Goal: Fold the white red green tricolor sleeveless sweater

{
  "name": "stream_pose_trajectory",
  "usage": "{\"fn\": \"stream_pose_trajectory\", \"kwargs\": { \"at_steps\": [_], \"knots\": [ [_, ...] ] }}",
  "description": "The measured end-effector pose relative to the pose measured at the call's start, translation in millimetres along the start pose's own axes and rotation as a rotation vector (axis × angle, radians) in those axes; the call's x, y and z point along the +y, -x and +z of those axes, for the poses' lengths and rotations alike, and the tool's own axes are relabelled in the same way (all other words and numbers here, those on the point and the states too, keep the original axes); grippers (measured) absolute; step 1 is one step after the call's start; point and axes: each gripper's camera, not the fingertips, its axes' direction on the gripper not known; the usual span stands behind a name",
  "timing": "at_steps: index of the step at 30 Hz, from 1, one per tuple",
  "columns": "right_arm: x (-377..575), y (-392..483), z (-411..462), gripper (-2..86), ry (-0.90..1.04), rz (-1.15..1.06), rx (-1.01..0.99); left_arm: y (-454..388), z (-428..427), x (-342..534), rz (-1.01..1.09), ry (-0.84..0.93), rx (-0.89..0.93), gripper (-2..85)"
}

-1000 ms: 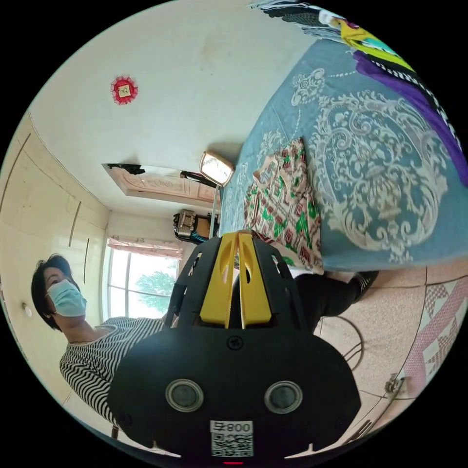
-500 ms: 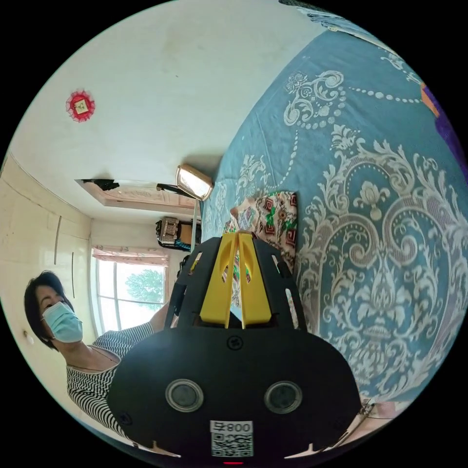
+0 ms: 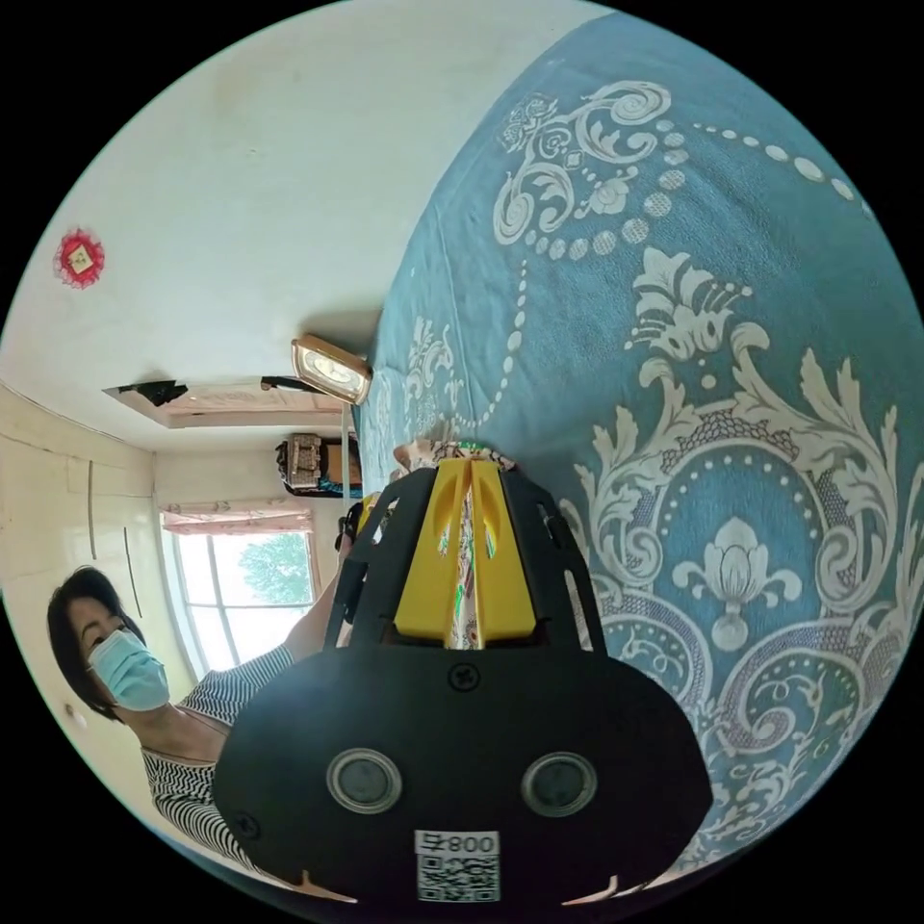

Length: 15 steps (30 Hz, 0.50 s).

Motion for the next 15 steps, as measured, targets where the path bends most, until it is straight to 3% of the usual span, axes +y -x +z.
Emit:
{"fn": "stream_pose_trajectory", "kwargs": {
  "at_steps": [8, 15],
  "knots": [
    [-15, 27, 6, 1.1, -0.065, -0.015, -0.061, -22, 9, -6, 0.038, -0.118, 0.062, 6.7],
    [-14, 69, -1, 2.7, -0.227, -0.039, -0.110, -79, 36, 9, 0.186, -0.112, -0.025, 6.8]
  ]
}}
